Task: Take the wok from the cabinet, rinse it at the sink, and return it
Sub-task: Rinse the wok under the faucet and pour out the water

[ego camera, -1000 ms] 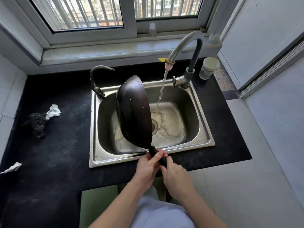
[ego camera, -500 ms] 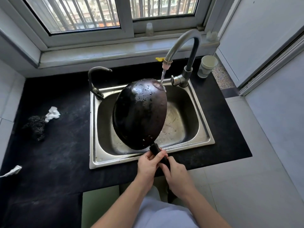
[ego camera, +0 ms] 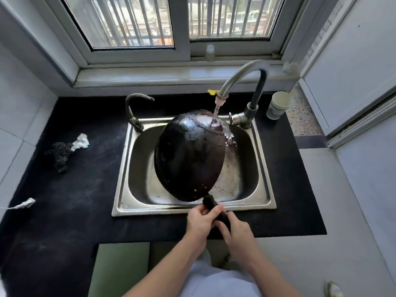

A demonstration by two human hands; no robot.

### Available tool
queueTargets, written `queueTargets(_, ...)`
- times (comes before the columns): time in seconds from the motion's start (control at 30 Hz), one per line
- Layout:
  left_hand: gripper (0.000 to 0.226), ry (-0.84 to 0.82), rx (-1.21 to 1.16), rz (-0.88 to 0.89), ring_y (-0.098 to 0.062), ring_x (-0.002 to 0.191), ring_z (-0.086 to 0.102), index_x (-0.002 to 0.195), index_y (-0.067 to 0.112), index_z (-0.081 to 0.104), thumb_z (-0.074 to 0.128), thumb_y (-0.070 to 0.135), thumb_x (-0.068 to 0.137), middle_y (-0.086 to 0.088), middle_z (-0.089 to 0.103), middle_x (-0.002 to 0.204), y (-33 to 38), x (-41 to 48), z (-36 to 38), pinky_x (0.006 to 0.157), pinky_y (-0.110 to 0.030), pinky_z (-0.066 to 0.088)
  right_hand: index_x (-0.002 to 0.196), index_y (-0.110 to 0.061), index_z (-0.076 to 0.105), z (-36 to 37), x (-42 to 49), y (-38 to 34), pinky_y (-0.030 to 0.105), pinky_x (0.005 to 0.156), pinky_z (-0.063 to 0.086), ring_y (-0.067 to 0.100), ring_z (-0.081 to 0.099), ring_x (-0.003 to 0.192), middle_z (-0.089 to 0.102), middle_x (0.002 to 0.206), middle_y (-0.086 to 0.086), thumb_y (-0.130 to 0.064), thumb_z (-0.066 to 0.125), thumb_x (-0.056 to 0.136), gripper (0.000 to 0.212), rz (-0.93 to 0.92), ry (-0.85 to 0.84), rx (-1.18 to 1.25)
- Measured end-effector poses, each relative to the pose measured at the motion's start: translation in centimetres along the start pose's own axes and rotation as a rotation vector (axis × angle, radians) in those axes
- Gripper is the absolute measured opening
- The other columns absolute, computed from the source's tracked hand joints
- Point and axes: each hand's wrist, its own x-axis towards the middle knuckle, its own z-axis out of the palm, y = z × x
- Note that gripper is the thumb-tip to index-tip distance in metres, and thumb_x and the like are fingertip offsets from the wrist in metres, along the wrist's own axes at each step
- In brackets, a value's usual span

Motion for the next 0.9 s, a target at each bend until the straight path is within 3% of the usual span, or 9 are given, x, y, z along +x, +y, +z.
queueTargets(0.17,0.015,0.056,0.022,0.01,-0.034,0.103,0.07,0.096,0.002,0.071,0.075,0.008,0.084,-0.018,0.077,0.095,-1.3,-0.3,2.3,0.095,-0.049,0.052,0.118,-0.021,0.063,-1.8,-0.1,2.2,0.013,0.061,0.045,-0.001,0.066,0.075,0.069,0.082,-0.012,-0.028,0.057,0.101,0.019,-0.013,-0.044,0.025)
queueTargets(0.3,0.011,0.062,0.035,0.024,-0.028,0.095,0.071,0.094,0.004,0.071,0.075,0.008,0.084,-0.015,0.077,0.092,-1.9,-0.6,3.7,0.089,-0.041,0.055,0.115,-0.02,0.064,-2.7,-0.4,3.3,0.012,0.061,0.044,-0.006,0.064,0.074,0.068,0.081,-0.012,-0.026,0.058,0.101,0.016,-0.021,-0.037,0.056)
queueTargets(0.5,0.005,0.09,0.059,0.036,-0.024,0.09,0.07,0.088,0.009,0.072,0.075,0.007,0.084,-0.014,0.077,0.089,-2.4,-0.2,5.0,0.081,-0.034,0.056,0.118,-0.02,0.064,-3.3,-0.3,4.4,0.013,0.06,0.046,-0.002,0.064,0.071,0.069,0.083,-0.012,-0.027,0.058,0.101,0.02,-0.041,-0.019,0.052)
queueTargets(0.7,0.009,0.138,0.07,0.055,-0.02,0.091,0.072,0.093,0.01,0.072,0.075,0.009,0.084,-0.015,0.077,0.099,-2.2,-0.4,6.0,0.088,-0.036,0.056,0.121,-0.02,0.064,-4.2,0.7,5.0,0.014,0.058,0.045,0.0,0.064,0.067,0.07,0.081,-0.01,-0.027,0.059,0.1,0.023,-0.082,-0.03,0.042)
queueTargets(0.9,0.008,0.163,0.044,0.075,-0.02,0.093,0.073,0.091,0.012,0.071,0.075,0.01,0.084,-0.007,0.078,0.092,-1.8,-0.2,6.6,0.087,-0.033,0.057,0.128,-0.023,0.062,-5.2,1.4,4.9,0.018,0.067,0.051,0.004,0.068,0.08,0.074,0.091,-0.008,-0.03,0.058,0.1,0.029,-0.129,-0.055,0.044)
